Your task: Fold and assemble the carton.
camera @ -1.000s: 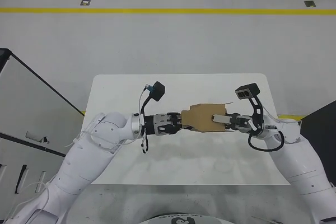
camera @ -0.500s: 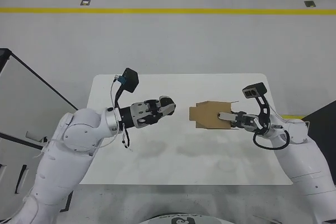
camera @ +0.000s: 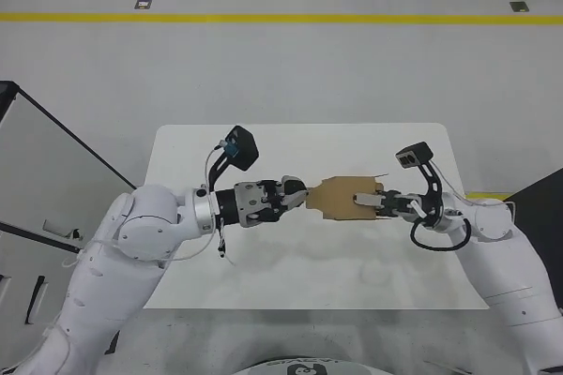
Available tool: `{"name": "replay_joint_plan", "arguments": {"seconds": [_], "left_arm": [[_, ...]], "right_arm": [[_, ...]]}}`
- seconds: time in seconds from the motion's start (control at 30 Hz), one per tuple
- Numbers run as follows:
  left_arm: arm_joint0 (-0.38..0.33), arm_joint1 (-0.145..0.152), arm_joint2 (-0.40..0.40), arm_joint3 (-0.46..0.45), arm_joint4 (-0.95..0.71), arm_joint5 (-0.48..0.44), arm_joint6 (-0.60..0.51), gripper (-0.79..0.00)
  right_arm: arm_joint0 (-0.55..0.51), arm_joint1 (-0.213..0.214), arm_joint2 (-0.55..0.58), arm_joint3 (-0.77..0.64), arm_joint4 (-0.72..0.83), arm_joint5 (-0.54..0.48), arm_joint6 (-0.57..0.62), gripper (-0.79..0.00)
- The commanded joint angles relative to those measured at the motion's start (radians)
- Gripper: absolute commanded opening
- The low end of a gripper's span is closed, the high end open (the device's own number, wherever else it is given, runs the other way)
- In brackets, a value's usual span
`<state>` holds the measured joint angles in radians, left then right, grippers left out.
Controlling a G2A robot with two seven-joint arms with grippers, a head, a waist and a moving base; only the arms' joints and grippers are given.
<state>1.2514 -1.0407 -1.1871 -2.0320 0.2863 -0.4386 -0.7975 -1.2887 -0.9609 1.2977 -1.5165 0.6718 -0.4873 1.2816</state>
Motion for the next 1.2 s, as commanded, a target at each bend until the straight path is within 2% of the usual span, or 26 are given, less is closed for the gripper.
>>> {"name": "replay_joint_plan", "arguments": {"seconds": [0.0, 0.67, 1.17], "left_arm": [[-0.007, -0.002, 0.015, 0.008, 0.022, 0.009, 0.005, -0.785], [-0.036, -0.008, 0.082, 0.068, 0.009, -0.002, 0.025, -0.785], [-0.086, -0.026, 0.175, 0.127, -0.065, -0.036, 0.034, -0.785]], "right_arm": [[0.001, 0.000, 0.000, 0.000, 0.000, -0.008, 0.007, -0.785], [0.008, -0.006, -0.005, -0.016, 0.059, -0.023, 0.028, -0.785], [0.023, -0.013, -0.037, -0.021, 0.092, -0.001, 0.050, -0.785]]}}
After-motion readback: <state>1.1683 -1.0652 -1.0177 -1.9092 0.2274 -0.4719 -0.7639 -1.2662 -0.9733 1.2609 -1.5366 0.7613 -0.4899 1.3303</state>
